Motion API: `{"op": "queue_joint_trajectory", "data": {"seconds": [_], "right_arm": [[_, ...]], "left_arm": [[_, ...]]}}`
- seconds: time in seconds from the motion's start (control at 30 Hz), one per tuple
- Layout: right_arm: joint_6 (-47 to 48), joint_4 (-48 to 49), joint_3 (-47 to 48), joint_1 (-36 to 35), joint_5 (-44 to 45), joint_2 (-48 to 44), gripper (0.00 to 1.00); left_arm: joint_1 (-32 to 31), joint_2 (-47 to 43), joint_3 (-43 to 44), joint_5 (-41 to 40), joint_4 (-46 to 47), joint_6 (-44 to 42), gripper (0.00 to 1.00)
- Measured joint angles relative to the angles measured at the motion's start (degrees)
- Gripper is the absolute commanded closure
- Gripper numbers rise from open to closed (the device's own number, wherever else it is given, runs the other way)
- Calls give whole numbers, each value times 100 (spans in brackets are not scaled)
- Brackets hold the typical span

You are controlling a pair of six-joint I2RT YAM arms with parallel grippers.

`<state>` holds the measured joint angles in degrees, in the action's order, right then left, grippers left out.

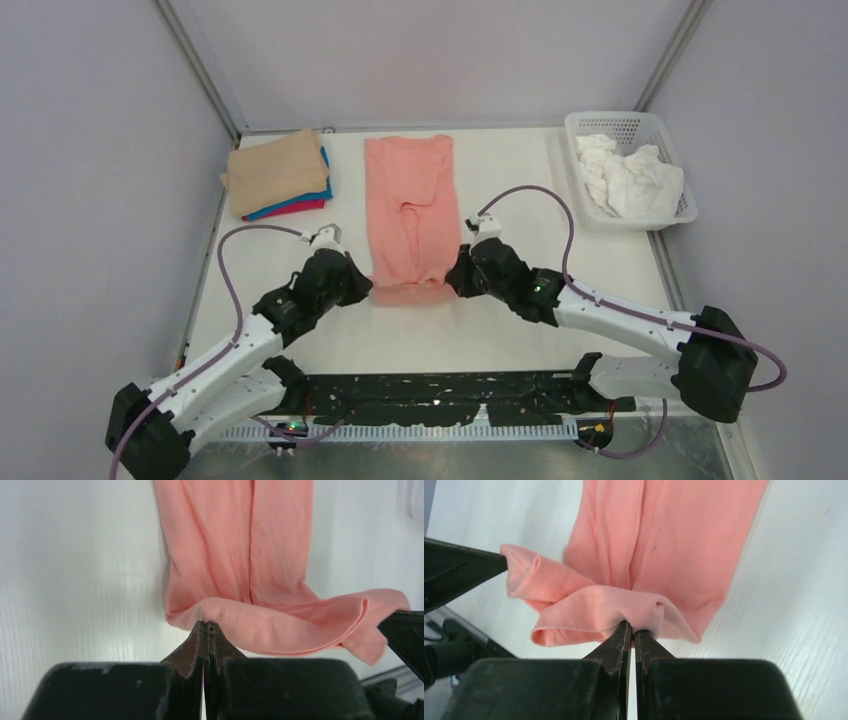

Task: Fold and stack the t-shirts
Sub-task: Fold the folded rectangular tshirt in 1/3 of the way

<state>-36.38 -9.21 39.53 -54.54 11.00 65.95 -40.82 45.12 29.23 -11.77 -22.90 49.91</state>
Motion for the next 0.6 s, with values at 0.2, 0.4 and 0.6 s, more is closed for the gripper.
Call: {"op": "queue_joint_trajectory", "data": {"seconds": [0.2, 0.4, 0.6], "right_arm": [[483, 450, 850, 778, -20, 1102, 94], [909, 732, 1722, 1316, -98, 2022, 94], [1047, 973, 2315, 1838, -437, 2806, 94]], "left_arm": [[997, 1738, 994, 197, 485, -509, 100], [1561, 2859, 1950, 459, 931, -807, 100], [1996, 3842, 2653, 988, 1056, -1084, 100]]}}
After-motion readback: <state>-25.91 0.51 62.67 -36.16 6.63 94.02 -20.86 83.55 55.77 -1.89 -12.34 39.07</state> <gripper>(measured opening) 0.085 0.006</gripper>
